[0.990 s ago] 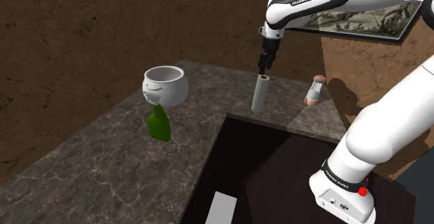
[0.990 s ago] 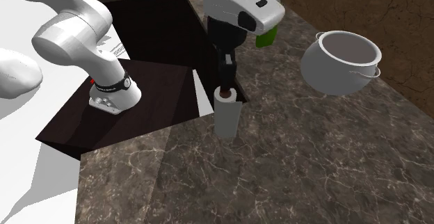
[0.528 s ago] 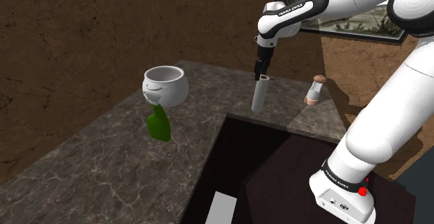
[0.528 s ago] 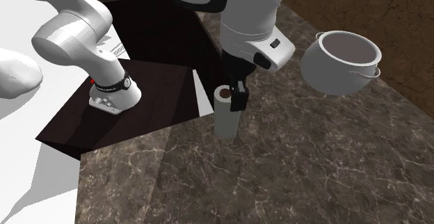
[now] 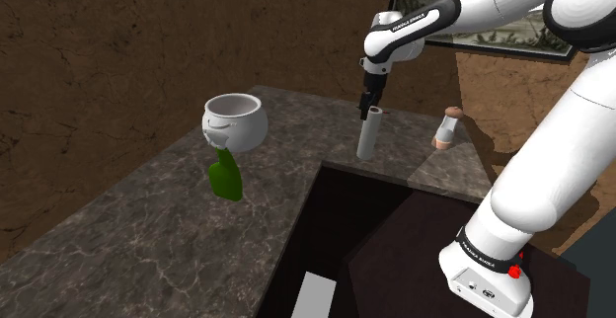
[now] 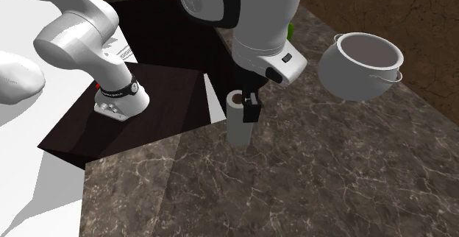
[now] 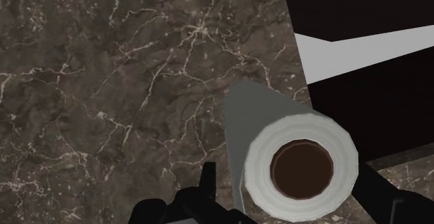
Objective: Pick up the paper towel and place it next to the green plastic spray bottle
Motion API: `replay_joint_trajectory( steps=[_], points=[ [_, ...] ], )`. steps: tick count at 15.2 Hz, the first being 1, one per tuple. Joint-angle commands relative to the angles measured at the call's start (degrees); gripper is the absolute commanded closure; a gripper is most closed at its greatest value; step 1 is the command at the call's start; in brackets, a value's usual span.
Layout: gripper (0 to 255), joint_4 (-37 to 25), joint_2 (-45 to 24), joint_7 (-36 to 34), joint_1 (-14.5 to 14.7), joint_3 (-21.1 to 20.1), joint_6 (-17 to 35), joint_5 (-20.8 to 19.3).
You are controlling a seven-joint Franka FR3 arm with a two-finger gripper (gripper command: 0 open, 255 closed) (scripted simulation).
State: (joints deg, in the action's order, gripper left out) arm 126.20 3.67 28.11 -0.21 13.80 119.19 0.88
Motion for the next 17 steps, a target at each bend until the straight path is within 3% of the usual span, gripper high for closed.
replay_joint_trajectory(
  steps=[1,3,4,13,17],
  points=[
    [0,0.02,0.0,0.0,0.0,0.0,0.03,0.0],
    [0,0.02,0.0,0.0,0.0,0.0,0.02,0.0],
    [255,0.02,0.0,0.0,0.0,0.0,0.02,0.0],
    [255,0.02,0.0,0.0,0.0,0.0,0.03,0.0],
    [255,-1.82,1.26,-0.32,0.01,-0.08,-3.03,-0.34]
  ],
)
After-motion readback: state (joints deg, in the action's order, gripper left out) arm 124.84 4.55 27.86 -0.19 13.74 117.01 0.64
